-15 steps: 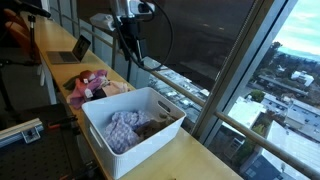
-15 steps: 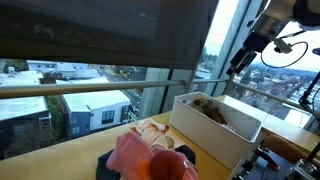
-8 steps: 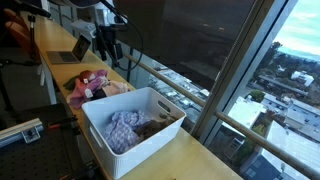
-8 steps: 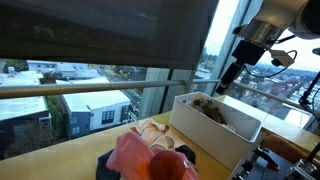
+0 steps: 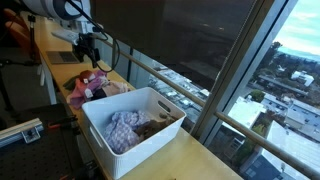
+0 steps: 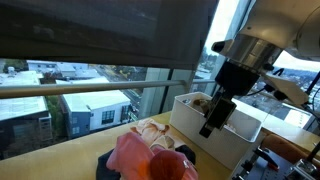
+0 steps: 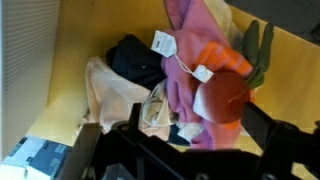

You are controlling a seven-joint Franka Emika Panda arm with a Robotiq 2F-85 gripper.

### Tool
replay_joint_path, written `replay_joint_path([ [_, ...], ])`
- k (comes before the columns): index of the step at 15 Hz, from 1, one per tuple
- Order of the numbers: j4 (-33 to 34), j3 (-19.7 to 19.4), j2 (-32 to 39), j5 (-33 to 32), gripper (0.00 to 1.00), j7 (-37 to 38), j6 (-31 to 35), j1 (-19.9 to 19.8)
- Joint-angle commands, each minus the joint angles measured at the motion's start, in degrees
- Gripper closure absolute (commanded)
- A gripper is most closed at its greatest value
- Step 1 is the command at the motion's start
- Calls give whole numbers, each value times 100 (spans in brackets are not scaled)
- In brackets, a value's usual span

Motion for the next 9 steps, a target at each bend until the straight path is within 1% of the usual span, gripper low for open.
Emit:
replay_joint_path([
  [1, 417, 107, 720, -271, 0, 150, 295, 266],
  [9, 1391, -80, 2017, -467, 0, 103, 359, 723],
])
